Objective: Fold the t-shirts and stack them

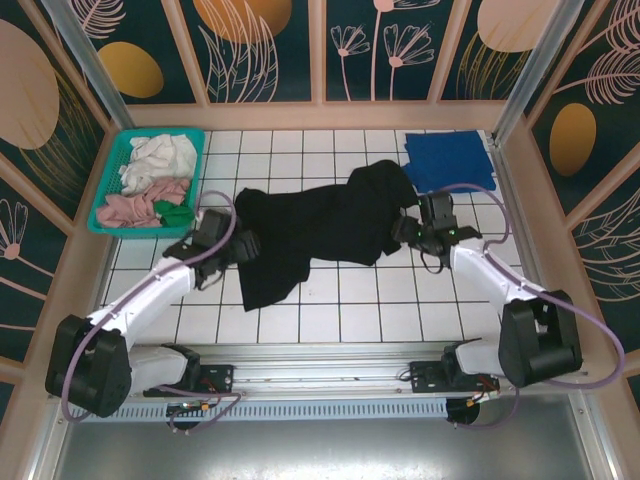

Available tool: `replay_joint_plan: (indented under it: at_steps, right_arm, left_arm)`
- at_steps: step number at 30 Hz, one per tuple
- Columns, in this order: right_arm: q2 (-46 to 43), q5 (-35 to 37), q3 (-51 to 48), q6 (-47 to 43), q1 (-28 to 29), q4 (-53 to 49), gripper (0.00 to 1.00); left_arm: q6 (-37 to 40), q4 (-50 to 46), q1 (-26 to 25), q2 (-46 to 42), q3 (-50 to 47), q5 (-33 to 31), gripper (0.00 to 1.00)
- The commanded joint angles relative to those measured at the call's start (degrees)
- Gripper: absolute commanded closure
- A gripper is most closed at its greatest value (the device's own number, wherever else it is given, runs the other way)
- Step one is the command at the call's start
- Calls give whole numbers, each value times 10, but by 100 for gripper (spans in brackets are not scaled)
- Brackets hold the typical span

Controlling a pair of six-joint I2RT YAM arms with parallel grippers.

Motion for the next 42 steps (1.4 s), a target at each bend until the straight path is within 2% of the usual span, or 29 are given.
replay_joint_plan:
  at_steps: [1,4,12,16,17,19,22,26,30,35,39,42]
  right_arm:
    - [27,-17,-36,34,3,52,45]
    - [69,-10,-19,28,7,54,54]
    - [158,-15,27,31,39,93,56]
    - [207,3,54,40,57,82,59]
    - [215,11,56,44,59,81,59]
    - [225,13,55,48,60,84,61]
    - [238,18,55,48,61,83,66]
    - [236,54,50,44,61,70,81]
    - [196,74,34,37,53,57,100]
    - [89,79,38,19,50,2,100]
    - [-28,83,82,-2,51,-70,100]
    - [-101,86,144,-19,51,-128,100]
  left_arm:
    - [-80,36,-23,-12,-72,22,18]
    - [-106,58,-43,-17,-123,23,18]
    - [-131,93,-79,9,-156,25,16]
    - [-132,117,-82,30,-166,41,25]
    - [-131,121,-83,33,-170,41,30]
    - [-128,130,-83,37,-175,41,49]
    - [-118,140,-83,43,-175,51,70]
    - [-128,198,-83,21,-191,91,100]
    - [-134,186,-83,-44,-182,82,100]
    - [-131,77,-82,-173,-114,23,100]
    - [-111,-37,-82,-259,0,-56,100]
    - [-84,-103,-82,-281,105,-107,100]
